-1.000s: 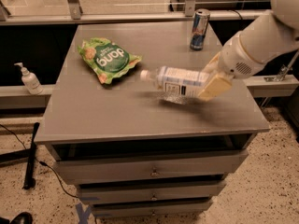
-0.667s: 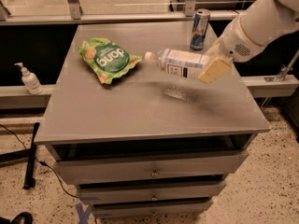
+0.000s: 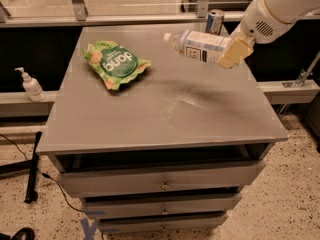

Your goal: Move blue plastic bottle near green rice chip bag

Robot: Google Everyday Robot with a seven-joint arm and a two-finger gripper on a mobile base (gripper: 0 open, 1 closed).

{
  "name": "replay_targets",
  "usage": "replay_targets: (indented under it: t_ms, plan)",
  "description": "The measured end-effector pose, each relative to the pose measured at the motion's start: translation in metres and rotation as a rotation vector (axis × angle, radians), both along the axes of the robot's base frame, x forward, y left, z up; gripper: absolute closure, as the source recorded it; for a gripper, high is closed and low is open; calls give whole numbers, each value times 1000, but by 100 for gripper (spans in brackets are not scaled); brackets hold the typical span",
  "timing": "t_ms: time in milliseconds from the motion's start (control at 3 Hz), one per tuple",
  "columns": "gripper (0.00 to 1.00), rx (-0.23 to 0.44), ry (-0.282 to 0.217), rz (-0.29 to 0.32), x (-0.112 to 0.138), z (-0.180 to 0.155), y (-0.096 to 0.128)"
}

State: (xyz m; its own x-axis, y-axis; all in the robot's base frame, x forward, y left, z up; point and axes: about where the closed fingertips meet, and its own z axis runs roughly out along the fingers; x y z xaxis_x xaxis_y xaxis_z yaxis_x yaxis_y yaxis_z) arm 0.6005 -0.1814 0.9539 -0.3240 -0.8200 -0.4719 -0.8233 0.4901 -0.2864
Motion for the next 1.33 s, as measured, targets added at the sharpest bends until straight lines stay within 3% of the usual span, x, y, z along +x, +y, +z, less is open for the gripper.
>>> replay_targets:
  t_ms: [333, 1000, 1333]
  plan:
    - [100, -1, -2, 3, 0, 0, 1]
    - [100, 61, -73, 20, 65, 20, 65]
    - [100, 97, -77, 28, 100, 22, 102]
